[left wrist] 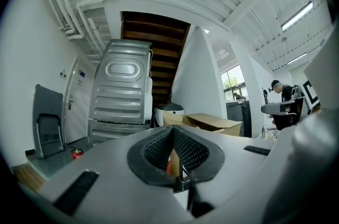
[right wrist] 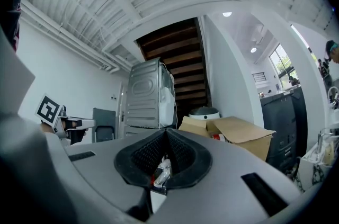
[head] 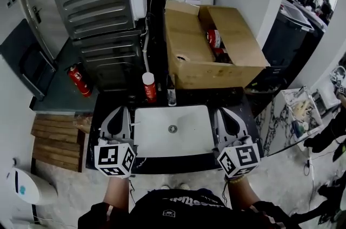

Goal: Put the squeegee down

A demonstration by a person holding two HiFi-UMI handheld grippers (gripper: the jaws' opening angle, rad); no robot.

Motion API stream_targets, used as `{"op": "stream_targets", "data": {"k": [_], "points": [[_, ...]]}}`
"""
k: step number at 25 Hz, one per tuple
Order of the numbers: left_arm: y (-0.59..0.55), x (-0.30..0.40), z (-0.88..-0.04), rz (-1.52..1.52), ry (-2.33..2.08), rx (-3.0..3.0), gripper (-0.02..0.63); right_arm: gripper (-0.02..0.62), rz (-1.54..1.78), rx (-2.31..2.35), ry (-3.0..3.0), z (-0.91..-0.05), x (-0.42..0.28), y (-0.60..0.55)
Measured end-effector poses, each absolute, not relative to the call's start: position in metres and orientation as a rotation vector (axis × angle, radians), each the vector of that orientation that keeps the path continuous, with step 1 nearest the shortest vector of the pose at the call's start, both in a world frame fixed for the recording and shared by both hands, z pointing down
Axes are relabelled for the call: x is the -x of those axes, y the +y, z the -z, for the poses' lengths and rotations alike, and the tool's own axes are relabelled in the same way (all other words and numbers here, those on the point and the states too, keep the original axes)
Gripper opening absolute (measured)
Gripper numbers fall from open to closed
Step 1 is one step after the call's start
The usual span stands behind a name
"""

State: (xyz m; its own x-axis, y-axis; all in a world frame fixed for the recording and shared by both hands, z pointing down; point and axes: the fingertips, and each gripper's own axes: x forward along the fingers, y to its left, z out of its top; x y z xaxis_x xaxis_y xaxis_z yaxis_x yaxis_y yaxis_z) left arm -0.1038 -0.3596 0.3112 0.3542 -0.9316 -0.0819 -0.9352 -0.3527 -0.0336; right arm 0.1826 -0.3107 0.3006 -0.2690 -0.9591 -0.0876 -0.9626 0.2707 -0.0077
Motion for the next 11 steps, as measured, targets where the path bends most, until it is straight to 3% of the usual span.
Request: {"op": "stream_targets", "data": {"k": [11], "points": [[-0.357, 0.115, -0.314, -0.068, 1.765, 2.517, 0.012, 0.038, -0.079, 1.825, 2.465, -0.3, -0.169, -0.314]]}}
